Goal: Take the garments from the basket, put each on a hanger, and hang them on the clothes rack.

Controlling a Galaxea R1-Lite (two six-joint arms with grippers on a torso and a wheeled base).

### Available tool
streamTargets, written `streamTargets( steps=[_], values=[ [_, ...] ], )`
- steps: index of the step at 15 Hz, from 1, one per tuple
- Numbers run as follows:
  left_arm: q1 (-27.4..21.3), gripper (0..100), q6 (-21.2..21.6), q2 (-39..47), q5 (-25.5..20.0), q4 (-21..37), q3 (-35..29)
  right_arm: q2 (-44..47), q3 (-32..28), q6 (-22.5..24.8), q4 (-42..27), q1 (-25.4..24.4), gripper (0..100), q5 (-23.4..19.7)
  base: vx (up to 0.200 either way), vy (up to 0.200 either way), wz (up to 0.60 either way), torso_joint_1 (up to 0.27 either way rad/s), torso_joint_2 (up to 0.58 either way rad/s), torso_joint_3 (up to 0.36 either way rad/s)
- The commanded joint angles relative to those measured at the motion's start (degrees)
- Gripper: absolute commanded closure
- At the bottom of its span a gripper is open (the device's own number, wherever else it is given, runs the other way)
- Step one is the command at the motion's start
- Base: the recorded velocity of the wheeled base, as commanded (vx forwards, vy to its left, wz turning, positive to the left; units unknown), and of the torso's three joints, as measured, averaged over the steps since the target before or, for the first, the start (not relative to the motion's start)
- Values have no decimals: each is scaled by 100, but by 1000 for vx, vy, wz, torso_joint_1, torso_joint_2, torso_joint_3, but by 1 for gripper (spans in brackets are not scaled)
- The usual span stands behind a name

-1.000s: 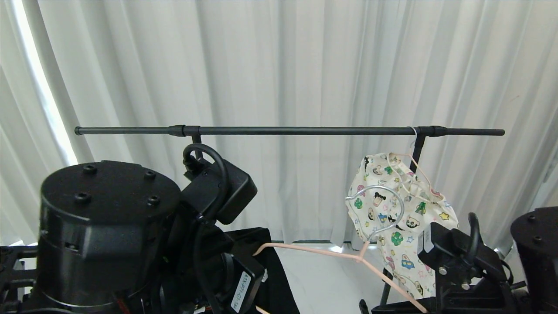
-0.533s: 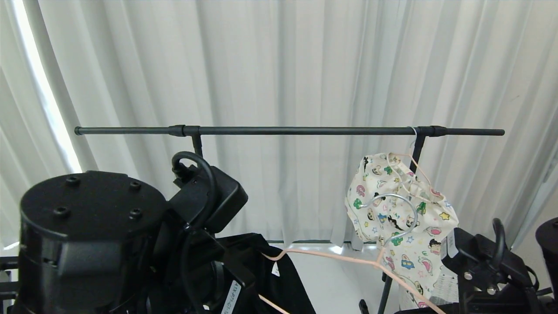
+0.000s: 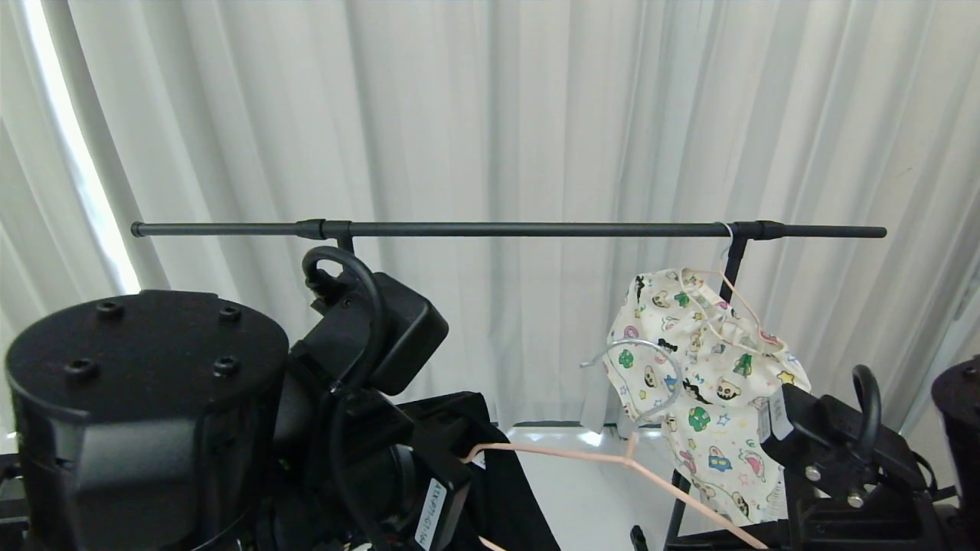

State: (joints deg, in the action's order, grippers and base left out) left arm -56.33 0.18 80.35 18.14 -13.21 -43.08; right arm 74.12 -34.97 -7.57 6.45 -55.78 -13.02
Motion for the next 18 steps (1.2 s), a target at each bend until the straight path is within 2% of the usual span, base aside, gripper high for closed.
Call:
streamTargets(
  steps=[1, 8, 10, 13, 15, 18],
  values=[
    [-106, 100, -9, 95, 5, -6, -78, 358, -220, 1, 6, -20, 100, -16, 0, 0, 0, 0, 0, 0],
    [-387, 100, -18, 192, -12, -173, -341, 1087, -326, -60, 630, -249, 100, -34, 0, 0, 0, 0, 0, 0],
    [-387, 100, -18, 218, -3, -269, -359, 1324, -396, -60, 955, -258, 100, 10, 0, 0, 0, 0, 0, 0],
    [-378, 100, -9, 183, 14, -269, -315, 1351, -422, -113, 1078, -231, 100, 36, 0, 0, 0, 0, 0, 0],
    [-378, 100, -9, 183, 23, -269, -227, 1333, -422, -122, 1122, -196, 100, 151, 0, 0, 0, 0, 0, 0],
    [-273, 100, -9, 165, 313, -305, -165, 1333, -405, -333, 1394, -152, 100, 572, 0, 0, 0, 0, 0, 0]
  ],
)
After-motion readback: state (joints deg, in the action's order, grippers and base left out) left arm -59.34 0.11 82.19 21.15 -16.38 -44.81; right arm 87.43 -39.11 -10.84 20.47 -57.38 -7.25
